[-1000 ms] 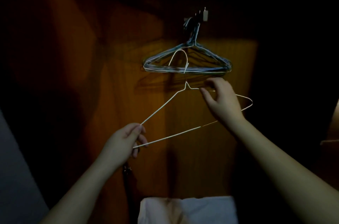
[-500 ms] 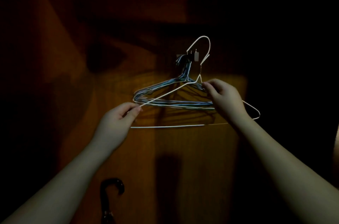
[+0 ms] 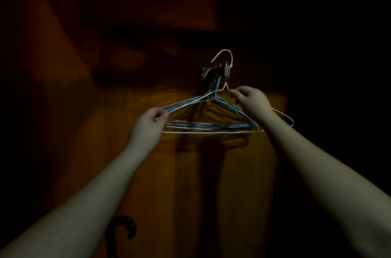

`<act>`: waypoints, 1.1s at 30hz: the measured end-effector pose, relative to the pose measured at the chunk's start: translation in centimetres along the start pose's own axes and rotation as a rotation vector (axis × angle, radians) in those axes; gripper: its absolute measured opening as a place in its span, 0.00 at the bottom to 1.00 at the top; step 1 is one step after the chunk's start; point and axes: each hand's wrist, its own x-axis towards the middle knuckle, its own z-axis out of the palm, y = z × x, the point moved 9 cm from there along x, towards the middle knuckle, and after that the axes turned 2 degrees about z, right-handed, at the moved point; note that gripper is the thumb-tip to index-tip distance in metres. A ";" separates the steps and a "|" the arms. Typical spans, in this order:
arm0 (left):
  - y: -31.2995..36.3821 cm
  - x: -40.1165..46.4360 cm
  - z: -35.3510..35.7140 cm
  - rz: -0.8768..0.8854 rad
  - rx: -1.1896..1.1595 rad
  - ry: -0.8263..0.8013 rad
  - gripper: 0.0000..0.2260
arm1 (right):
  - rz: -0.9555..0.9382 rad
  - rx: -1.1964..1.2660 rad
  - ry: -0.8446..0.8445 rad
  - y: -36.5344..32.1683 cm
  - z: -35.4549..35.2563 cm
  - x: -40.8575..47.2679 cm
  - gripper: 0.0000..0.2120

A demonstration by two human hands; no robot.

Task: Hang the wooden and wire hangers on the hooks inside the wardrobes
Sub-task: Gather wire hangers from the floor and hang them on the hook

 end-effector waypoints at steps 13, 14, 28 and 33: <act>-4.4 0.5 1.3 -0.103 -0.041 0.021 0.06 | 0.037 0.031 -0.109 2.2 4.7 2.1 0.11; -4.5 0.5 1.3 -0.103 -0.044 0.020 0.06 | 0.038 0.033 -0.113 2.2 4.9 2.1 0.11; -7.2 0.0 1.9 -0.135 -0.066 0.041 0.05 | 0.077 0.097 -0.118 3.9 7.2 1.7 0.08; -8.8 0.8 1.9 -0.223 -0.047 0.112 0.06 | 0.055 0.001 -0.058 4.4 7.2 2.8 0.10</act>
